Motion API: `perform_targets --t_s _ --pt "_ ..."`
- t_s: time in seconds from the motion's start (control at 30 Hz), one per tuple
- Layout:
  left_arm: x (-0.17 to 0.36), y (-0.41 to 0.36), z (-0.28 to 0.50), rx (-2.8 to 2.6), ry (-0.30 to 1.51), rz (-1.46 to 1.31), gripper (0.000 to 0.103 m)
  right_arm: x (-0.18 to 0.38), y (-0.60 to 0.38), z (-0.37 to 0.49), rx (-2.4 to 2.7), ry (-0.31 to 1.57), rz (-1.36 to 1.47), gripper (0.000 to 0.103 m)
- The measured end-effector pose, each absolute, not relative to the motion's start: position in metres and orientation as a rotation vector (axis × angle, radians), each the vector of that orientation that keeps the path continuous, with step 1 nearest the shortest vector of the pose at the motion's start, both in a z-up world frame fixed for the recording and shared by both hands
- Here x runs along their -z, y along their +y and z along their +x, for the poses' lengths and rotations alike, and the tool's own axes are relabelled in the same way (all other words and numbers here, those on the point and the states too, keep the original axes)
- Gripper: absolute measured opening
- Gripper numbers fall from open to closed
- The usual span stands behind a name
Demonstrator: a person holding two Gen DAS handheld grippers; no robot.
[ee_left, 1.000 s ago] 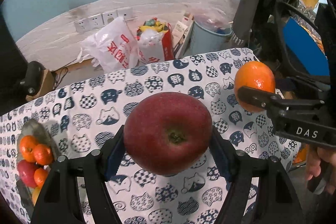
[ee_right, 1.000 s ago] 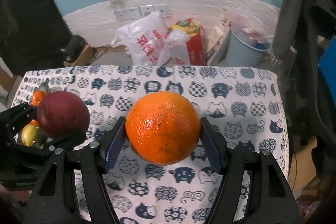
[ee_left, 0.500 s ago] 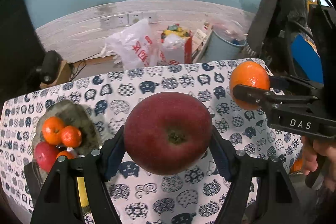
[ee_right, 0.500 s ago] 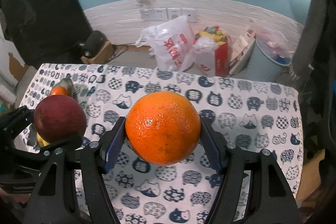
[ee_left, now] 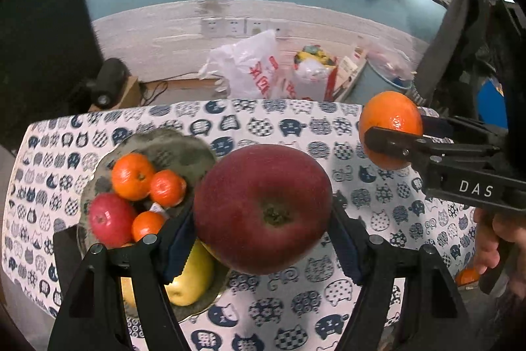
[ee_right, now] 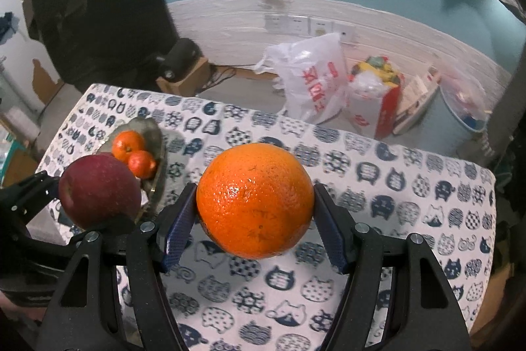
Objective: Organize fruits
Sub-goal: 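Carry the red apple in left tool to the glass bowl while right tool carries the orange, then lower the orange into the bowl and open right tool while left tool lowers the apple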
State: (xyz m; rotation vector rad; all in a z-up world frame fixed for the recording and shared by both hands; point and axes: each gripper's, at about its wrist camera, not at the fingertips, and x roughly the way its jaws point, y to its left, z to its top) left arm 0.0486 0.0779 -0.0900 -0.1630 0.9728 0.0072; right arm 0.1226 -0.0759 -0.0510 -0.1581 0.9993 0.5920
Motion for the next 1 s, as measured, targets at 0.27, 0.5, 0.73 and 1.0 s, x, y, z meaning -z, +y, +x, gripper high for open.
perform_targets --t_s 0.27,0.5,0.73,1.0 --pt "0.096 0.112 0.033 -0.047 0.970 -0.222 0.076 0.057 -0.025 0.115 -0.669 1.010 -0.195 0.069" --pt "0.103 0.136 0.024 -0.079 0.974 -0.253 0.076 0.063 0.008 0.109 -0.724 1.024 -0.215 0.069" --pt "0.110 0.158 0.014 -0.107 0.979 -0.279 0.076 0.073 0.039 0.104 -0.782 1.050 -0.229 0.069" --pt "0.121 0.181 0.003 -0.145 0.993 -0.309 0.076 0.093 0.064 0.101 -0.821 1.101 -0.249 0.069"
